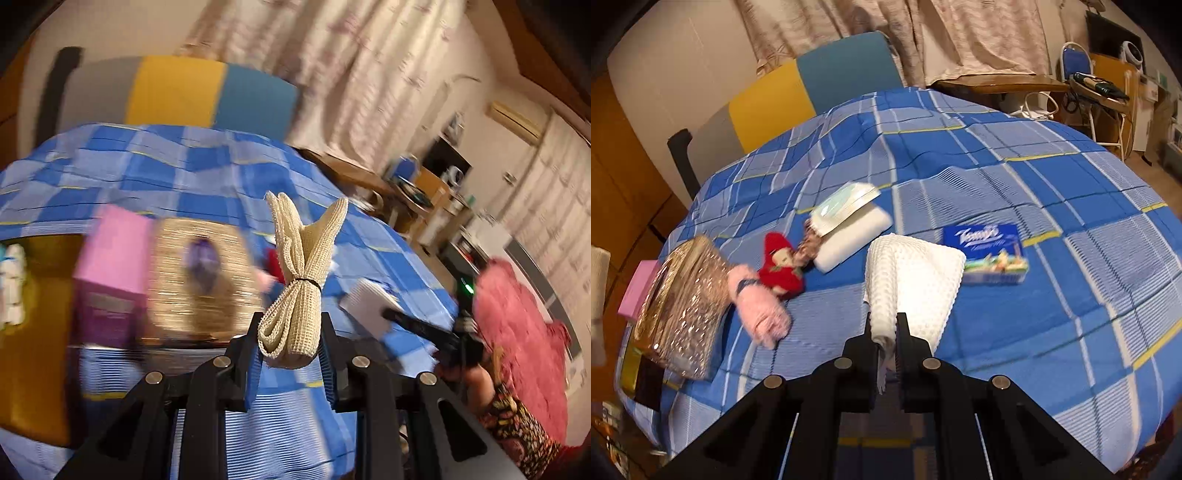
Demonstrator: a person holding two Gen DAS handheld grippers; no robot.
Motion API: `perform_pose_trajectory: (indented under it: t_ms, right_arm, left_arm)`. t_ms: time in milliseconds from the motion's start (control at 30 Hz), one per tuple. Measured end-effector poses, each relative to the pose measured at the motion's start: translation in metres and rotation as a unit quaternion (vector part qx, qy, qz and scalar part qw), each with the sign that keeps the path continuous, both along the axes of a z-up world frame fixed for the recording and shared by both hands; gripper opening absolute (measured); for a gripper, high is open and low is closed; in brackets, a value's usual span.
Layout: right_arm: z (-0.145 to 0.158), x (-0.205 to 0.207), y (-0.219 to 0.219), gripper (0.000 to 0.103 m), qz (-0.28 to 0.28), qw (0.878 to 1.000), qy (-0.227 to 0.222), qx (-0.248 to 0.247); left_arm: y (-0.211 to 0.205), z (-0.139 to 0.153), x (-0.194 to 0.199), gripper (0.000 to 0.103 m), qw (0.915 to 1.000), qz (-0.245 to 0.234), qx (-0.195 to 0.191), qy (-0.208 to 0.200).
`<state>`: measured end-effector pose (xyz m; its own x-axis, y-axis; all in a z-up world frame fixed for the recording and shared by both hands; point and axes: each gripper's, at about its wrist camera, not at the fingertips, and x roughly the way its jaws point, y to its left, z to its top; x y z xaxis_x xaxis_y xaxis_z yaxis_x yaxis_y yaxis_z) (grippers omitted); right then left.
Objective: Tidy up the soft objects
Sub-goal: 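Carry the beige strip into the gold tray and release it with the left gripper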
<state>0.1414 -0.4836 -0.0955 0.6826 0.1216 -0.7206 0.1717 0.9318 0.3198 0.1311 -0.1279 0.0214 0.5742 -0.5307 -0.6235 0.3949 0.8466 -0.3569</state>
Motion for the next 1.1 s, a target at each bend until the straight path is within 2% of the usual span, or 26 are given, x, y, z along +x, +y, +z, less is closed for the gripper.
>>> perform_pose_trajectory:
  t_ms: [100,233,367,500,633,800,867,933,1100]
  right_arm:
    - [0.0,-0.008,0.013,0.008,0.001,1.0,-0.001,0.0]
    - [0.006,-0.019,0.028,0.008,0.0,1.0,-0.009,-0.005]
    - [0.009,-0.029,0.039,0.007,-0.009,1.0,-0.007,0.008]
    - [0.015,-0.039,0.049,0.007,-0.015,1.0,-0.007,0.017]
    - [0.024,-0.047,0.059,0.007,-0.018,1.0,-0.009,0.017]
    - [0.042,-0.057,0.068,0.007,-0.026,0.999,-0.026,0.019]
    - [0.048,-0.058,0.072,0.007,-0.029,0.999,-0.031,0.024]
    - [0.054,-0.06,0.078,0.007,-0.03,0.999,-0.037,0.026]
    - [0.068,-0.065,0.089,0.007,-0.029,0.998,-0.052,0.035]
  left_arm:
    - [0.043,-0.004,0.008,0.027,0.9988,0.049,0.004,0.003]
    - [0.105,-0.015,0.024,0.027,0.9923,0.122,-0.003,0.023]
    - [0.146,-0.037,0.053,0.027,0.9848,0.166,0.019,0.047]
    - [0.18,-0.071,0.081,0.027,0.9772,0.185,0.035,0.098]
    - [0.205,-0.098,0.103,0.027,0.9696,0.197,0.032,0.142]
    - [0.213,-0.106,0.127,0.027,0.9657,0.205,0.055,0.151]
    - [0.22,-0.112,0.14,0.031,0.9626,0.213,0.063,0.155]
    - [0.227,-0.118,0.15,0.039,0.9573,0.226,0.065,0.168]
    - [0.241,-0.115,0.146,0.048,0.956,0.235,0.033,0.172]
